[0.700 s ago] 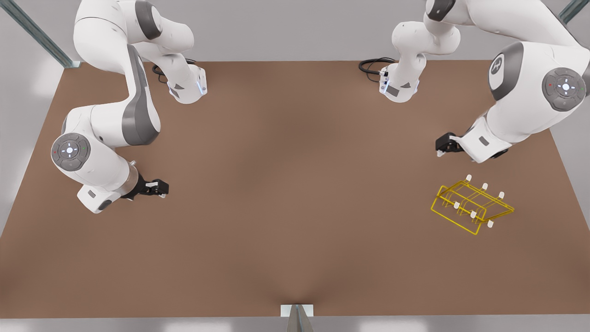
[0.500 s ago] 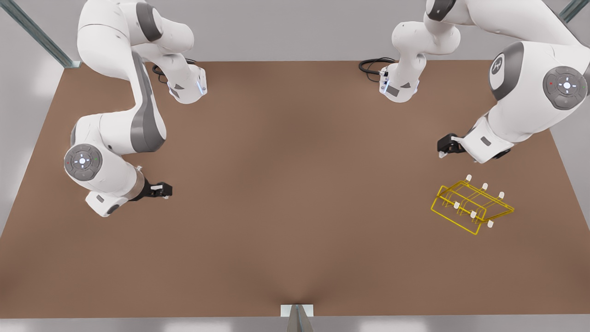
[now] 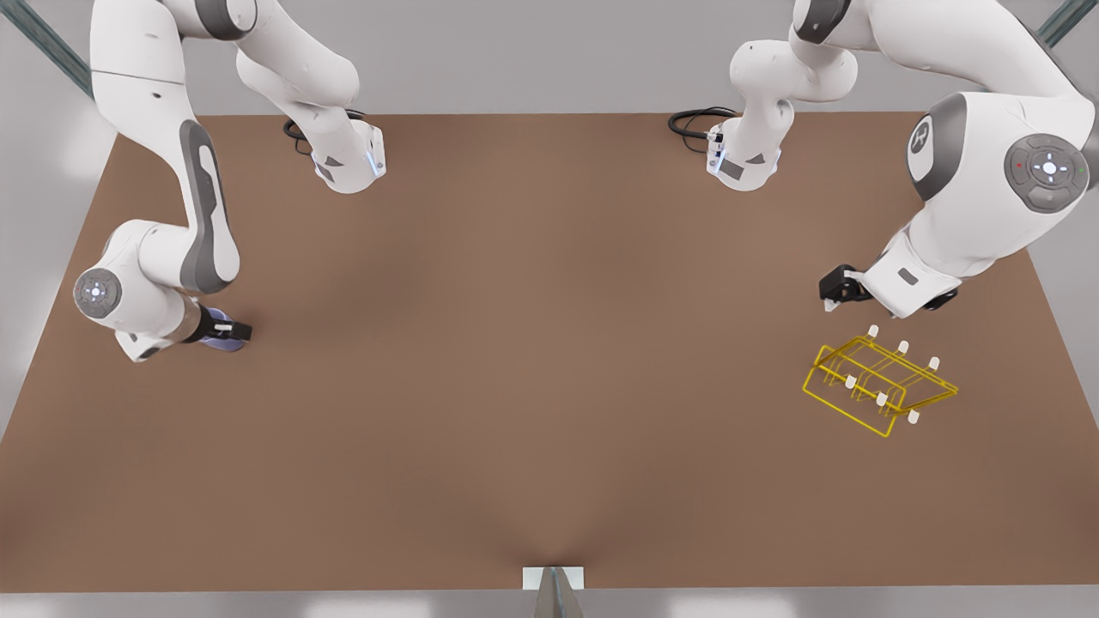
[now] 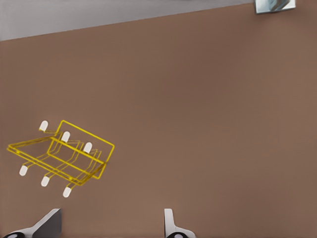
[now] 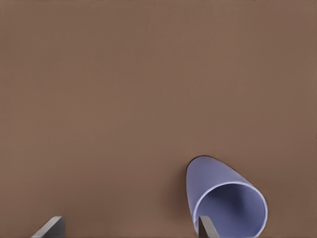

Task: Place the cup on the cup holder

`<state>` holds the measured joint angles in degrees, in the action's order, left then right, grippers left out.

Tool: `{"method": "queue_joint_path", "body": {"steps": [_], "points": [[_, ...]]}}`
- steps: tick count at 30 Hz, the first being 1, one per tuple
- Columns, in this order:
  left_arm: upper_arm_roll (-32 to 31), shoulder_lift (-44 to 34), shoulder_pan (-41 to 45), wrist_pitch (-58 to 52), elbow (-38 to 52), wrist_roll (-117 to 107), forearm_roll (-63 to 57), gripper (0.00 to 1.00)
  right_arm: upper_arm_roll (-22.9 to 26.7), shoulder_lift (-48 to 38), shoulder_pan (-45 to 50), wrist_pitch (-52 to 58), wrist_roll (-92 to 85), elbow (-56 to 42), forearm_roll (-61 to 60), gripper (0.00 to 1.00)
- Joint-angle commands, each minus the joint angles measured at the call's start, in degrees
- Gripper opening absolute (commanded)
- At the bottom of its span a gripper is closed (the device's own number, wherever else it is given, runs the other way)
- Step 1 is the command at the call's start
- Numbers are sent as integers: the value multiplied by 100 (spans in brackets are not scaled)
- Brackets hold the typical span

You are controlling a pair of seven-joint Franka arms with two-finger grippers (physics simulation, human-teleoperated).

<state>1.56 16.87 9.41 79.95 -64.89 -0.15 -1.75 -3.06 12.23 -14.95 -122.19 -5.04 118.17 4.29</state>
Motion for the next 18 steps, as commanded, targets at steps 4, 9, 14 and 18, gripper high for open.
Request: {"method": "queue_joint_path", "body": {"steps": [4, 9, 14, 18], "points": [[2, 0, 8, 56, 3, -20, -36, 100, -2, -90, -166, -1571, -2642, 417, -7, 100], [2, 27, -1, 56, 3, -20, -36, 100, -2, -133, -227, -1572, -2853, 531, -7, 100], [2, 27, 8, 56, -6, -20, -36, 100, -10, -520, -201, -1563, -2809, 953, -7, 100], [2, 27, 8, 56, -6, -20, -36, 100, -10, -696, -210, -1572, -2757, 1349, -7, 100]]}}
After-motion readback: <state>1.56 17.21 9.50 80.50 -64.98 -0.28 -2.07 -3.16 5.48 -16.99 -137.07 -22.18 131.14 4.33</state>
